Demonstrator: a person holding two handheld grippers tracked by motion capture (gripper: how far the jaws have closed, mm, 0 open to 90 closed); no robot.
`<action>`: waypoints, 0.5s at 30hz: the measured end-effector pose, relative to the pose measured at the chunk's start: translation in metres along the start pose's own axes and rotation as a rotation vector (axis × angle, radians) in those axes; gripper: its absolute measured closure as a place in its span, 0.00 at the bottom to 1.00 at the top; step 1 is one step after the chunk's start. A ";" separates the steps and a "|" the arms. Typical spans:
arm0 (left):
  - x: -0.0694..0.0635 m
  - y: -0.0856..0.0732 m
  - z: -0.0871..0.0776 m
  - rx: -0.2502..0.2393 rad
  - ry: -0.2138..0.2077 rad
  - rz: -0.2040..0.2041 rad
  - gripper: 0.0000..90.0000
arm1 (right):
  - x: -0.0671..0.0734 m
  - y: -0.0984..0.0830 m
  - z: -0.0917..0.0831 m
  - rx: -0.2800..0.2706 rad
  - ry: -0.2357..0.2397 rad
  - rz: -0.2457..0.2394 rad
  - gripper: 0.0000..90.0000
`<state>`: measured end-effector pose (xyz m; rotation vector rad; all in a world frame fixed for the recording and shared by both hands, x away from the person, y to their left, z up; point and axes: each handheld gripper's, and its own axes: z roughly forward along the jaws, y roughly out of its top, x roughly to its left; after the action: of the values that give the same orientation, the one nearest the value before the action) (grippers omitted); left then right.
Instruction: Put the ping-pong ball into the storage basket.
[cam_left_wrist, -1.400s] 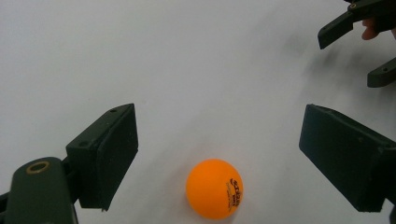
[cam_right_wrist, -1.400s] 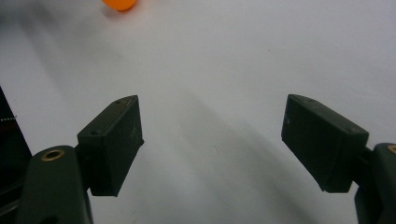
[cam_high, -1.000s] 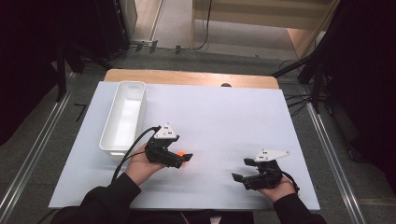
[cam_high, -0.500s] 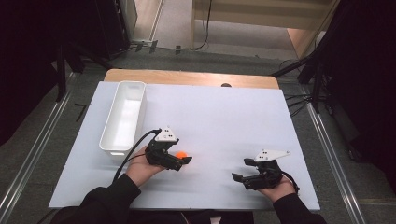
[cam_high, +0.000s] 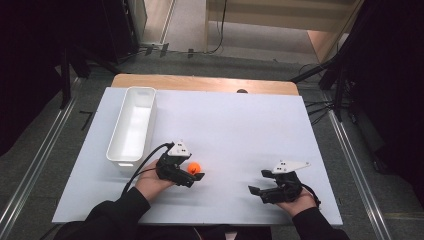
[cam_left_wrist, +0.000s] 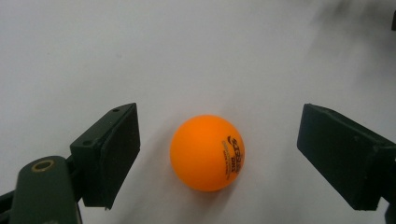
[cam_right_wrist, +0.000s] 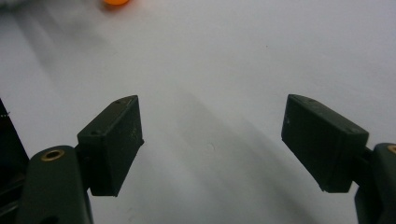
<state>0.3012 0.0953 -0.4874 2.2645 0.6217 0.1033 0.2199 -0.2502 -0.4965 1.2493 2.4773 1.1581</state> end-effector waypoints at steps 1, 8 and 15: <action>0.000 -0.001 0.001 0.000 0.007 0.003 0.15 | 0.000 0.000 0.000 0.000 0.000 0.001 0.21; -0.001 -0.005 0.010 0.029 0.036 0.030 0.15 | 0.000 0.000 0.000 0.001 -0.005 -0.002 0.21; -0.001 -0.009 0.019 0.078 0.066 0.078 0.15 | 0.000 0.000 0.001 0.001 -0.002 -0.004 0.21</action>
<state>0.3020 0.0873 -0.5068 2.3690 0.5810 0.1961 0.2199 -0.2497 -0.4969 1.2443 2.4784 1.1533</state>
